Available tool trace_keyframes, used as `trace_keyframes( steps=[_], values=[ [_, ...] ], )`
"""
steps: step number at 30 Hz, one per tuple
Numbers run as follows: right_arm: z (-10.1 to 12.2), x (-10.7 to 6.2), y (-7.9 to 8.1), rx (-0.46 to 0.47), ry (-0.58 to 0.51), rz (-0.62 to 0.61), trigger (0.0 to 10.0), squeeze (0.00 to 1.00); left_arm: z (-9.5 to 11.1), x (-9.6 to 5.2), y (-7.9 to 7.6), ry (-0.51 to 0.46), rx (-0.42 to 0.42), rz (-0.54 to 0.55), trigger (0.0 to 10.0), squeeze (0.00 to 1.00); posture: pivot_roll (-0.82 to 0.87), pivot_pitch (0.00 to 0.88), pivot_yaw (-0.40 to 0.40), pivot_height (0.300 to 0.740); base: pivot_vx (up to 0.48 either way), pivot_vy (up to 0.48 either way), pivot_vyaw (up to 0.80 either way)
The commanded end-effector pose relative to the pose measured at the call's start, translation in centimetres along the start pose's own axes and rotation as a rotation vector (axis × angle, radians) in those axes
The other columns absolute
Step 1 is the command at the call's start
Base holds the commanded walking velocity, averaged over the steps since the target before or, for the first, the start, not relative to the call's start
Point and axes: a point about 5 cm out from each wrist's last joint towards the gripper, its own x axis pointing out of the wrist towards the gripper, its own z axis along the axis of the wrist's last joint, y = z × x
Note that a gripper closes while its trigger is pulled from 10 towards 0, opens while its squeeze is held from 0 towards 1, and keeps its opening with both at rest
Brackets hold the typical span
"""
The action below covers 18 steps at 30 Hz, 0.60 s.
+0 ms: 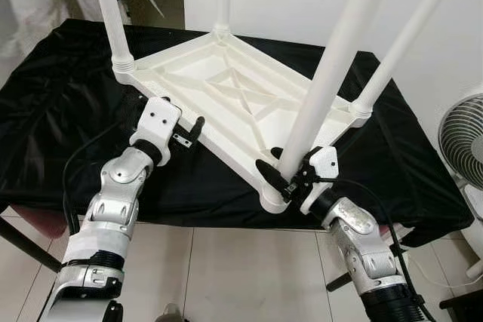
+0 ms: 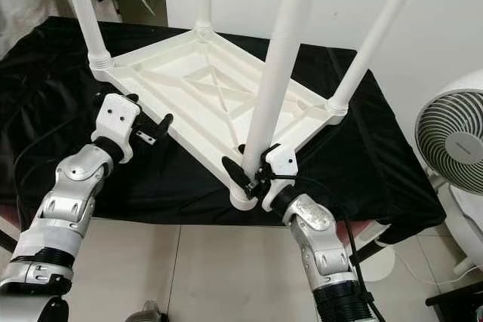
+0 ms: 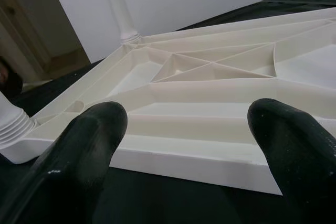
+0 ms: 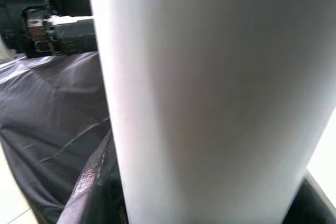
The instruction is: Building children table
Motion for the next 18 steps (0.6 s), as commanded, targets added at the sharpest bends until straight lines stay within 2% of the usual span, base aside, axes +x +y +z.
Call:
trace_keyframes(
  steps=[1, 2, 3, 8, 12, 13, 14, 17, 18],
  values=[
    [-0.1, -0.7, -1.1, -0.008, 0.014, -0.076, 10.0, 0.00, 0.1, 0.1, -0.4, -0.006, 0.008, -0.006, 10.0, 0.00, 0.10, 0.056, -0.036, 0.740, 0.000, 0.000, 0.00],
    [-0.2, -0.8, -1.4, -0.010, 0.016, -0.105, 10.0, 0.00, 0.1, 0.0, -0.5, -0.007, 0.011, -0.017, 10.0, 0.00, 0.10, 0.056, -0.035, 0.740, 0.000, 0.000, 0.00],
    [-0.3, -1.1, -1.7, -0.009, 0.020, -0.144, 0.0, 0.00, 0.1, 0.0, -0.6, -0.008, 0.013, -0.024, 10.0, 0.00, 0.10, 0.058, -0.035, 0.740, 0.000, 0.000, 0.00],
    [-0.4, -1.3, -2.0, -0.009, 0.023, -0.171, 0.0, 0.00, 0.1, 0.0, -0.7, -0.008, 0.014, -0.027, 10.0, 0.00, 0.10, 0.057, -0.036, 0.740, 0.000, 0.000, 0.00],
    [-0.7, -2.0, -3.5, -0.031, 0.042, -0.310, 0.0, 0.00, 0.1, 0.2, -0.8, -0.014, 0.014, -0.030, 10.0, 0.00, 0.09, 0.058, -0.039, 0.740, 0.000, 0.000, 0.00],
    [-0.7, -2.0, -3.5, -0.031, 0.042, -0.310, 0.0, 0.00, 0.1, 0.2, -0.8, -0.014, 0.014, -0.030, 10.0, 0.00, 0.09, 0.058, -0.039, 0.740, 0.000, 0.000, 0.00],
    [-1.0, -2.4, -4.3, -0.046, 0.061, -0.394, 0.0, 0.00, 0.1, 0.2, -0.9, -0.015, 0.013, -0.031, 10.0, 0.00, 0.09, 0.057, -0.039, 0.740, 0.000, 0.000, 0.00],
    [-1.1, -2.7, -4.9, -0.051, 0.071, -0.450, 0.0, 0.00, 0.1, 0.2, -0.9, -0.016, 0.012, -0.031, 10.0, 0.00, 0.09, 0.057, -0.039, 0.740, 0.000, 0.000, 0.00],
    [-1.3, -3.0, -5.6, -0.058, 0.095, -0.521, 0.0, 0.00, 0.1, 0.2, -1.0, -0.016, 0.012, -0.033, 10.0, 0.00, 0.09, 0.057, -0.037, 0.740, 0.000, 0.000, 0.00]
  ],
)
